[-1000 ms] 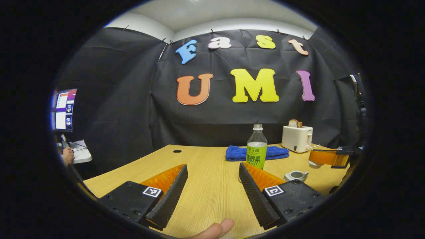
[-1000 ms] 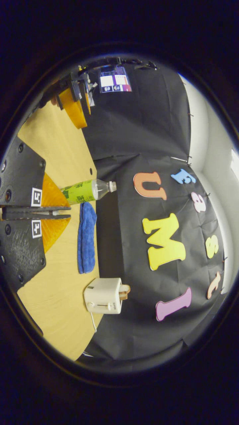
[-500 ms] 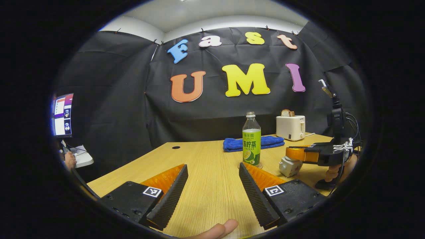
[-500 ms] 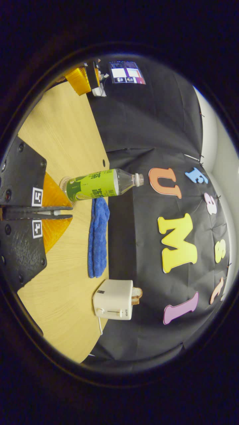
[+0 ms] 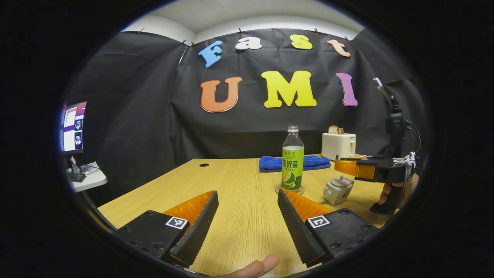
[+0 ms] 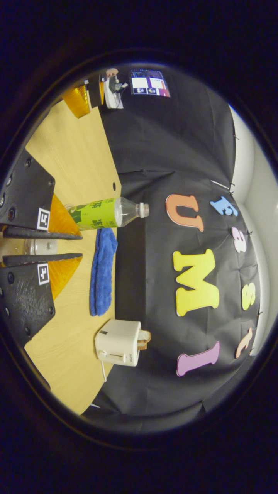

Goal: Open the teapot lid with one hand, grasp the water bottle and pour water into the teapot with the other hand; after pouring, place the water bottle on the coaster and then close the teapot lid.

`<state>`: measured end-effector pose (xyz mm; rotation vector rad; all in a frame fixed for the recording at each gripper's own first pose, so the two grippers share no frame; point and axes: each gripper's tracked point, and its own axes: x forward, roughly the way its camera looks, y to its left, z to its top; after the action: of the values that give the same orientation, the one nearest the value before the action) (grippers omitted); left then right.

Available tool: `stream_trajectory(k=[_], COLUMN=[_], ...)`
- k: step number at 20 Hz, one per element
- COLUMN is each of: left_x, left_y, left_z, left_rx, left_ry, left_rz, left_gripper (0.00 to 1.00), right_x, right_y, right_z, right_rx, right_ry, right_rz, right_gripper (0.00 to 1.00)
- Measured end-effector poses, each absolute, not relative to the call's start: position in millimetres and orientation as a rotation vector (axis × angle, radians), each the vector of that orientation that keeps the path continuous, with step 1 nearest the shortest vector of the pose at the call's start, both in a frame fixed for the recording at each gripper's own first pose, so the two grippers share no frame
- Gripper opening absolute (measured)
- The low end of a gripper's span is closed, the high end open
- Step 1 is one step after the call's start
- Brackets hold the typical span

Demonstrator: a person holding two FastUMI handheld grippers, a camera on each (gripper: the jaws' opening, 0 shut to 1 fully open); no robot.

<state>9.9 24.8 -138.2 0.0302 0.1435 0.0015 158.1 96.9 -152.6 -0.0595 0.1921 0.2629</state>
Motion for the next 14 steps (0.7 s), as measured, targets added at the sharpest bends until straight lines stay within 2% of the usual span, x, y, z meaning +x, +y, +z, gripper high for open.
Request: stream_trajectory(k=[3,4,6,7,9,14], left_x=[5.3,4.6,0.6,-1.9,-9.3,-24.4], left_y=[16.4,14.8,12.0,9.3,0.7,-12.1], left_z=[-119.2,-113.0,-98.3,-91.4,-71.9,-47.4], left_rx=[0.015,0.021,0.043,0.047,0.039,0.065], left_ry=[0.130,0.123,0.101,0.091,0.070,0.045], left_rz=[-0.008,-0.007,-0.001,0.000,0.001,0.006], left_gripper=[0.96,0.97,0.96,0.96,0.96,0.96], right_x=[134.6,126.1,105.9,97.3,73.6,23.0], right_y=[86.8,81.5,65.1,59.4,26.9,-38.7], right_z=[-108.0,-92.6,-65.2,-56.7,-35.1,-28.9], right_rx=[-0.037,-0.019,-0.007,-0.007,-0.042,-0.035], right_ry=[0.126,0.108,0.075,0.062,0.019,0.015], right_rz=[0.255,0.253,0.244,0.240,0.186,0.096], right_gripper=[0.18,0.22,0.38,0.52,0.97,0.97])
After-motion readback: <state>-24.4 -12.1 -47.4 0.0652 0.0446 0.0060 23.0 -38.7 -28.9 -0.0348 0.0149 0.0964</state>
